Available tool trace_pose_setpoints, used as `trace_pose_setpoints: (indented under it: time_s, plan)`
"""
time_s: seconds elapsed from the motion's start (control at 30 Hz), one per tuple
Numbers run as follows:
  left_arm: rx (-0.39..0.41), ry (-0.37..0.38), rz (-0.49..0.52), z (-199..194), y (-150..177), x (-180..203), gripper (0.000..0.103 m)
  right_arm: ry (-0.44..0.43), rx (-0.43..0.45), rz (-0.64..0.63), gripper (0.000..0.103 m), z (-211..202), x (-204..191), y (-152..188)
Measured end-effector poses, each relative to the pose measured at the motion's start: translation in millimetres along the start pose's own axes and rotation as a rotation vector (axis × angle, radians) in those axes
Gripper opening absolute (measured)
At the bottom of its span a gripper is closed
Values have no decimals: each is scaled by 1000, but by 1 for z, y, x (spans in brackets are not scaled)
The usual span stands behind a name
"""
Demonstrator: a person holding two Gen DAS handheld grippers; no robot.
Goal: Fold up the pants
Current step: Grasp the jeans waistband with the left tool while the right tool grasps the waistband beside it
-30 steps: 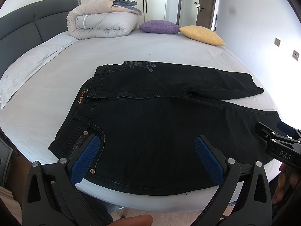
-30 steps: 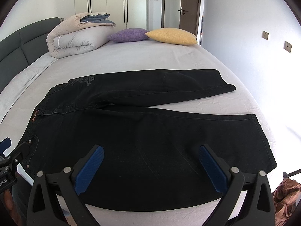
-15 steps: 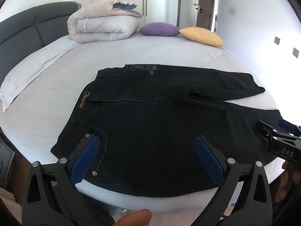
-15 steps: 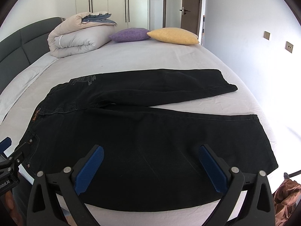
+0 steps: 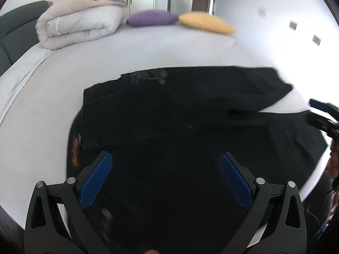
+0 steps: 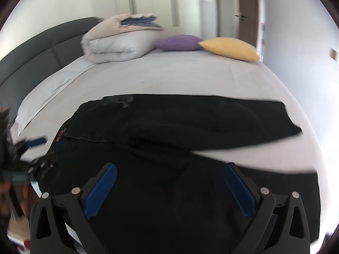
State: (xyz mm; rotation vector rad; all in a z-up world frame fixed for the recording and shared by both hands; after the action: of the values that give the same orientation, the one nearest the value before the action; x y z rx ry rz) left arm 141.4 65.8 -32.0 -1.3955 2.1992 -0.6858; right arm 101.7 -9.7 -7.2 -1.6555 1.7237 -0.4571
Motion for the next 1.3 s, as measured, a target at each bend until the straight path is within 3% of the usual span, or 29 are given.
trace_pose_setpoints:
  time_s: [0.07,0.17,0.27,0.33,0.57,0.7,0.83,0.87,0.9,0.97,1.17,1.3]
  plan:
    - [3,46,24,20,-23,-27,103,-27,-23,-56,99,10,-2,-7]
    - [12,89,55,55,-68,-76,103,-94,-62,-129,85,23,-3,-16]
    - [15,206,72,95,-107,-120,103,-169,-88,-144,83,31,5,-23]
    - [-33,193,122,124,-129,-139,103,-198,-101,-145,83,38,12,-28]
    - [-168,344,237,191,-146,-166,99,-247,-165,-159,83,73,30,-41]
    - [-261,419,245,214,-132,-175,79,-260,-196,-174,79,91,28,-40]
    - [-274,452,230,226,-129,-189,71,-287,-225,-193,78,104,20,-36]
    - [-271,450,222,227,-129,-194,62,-290,-229,-197,78,106,19,-36]
    - [-266,440,212,227,-129,-198,43,-291,-232,-201,78,109,16,-36]
    - [-260,427,193,227,-128,-205,20,-289,-236,-206,78,112,13,-38]
    - [-183,336,261,210,-111,-192,5,-285,-216,-232,77,118,3,-52]
    - [-74,274,285,167,-97,-185,4,-274,-197,-256,75,129,-7,-71]
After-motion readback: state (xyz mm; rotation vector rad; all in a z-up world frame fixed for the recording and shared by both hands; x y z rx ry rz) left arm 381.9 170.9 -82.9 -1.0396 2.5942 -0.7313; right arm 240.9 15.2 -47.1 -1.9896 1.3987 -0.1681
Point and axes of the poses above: each gripper's, at about its wrist camera, not at the fingertips, and z roughly the way its jaws point, x to its right, y to its underside, the point moved 1 cm from there along z, roughly the way its jaws point, and after that the axes turned 14 degrees about z, right-handed, at the moved point
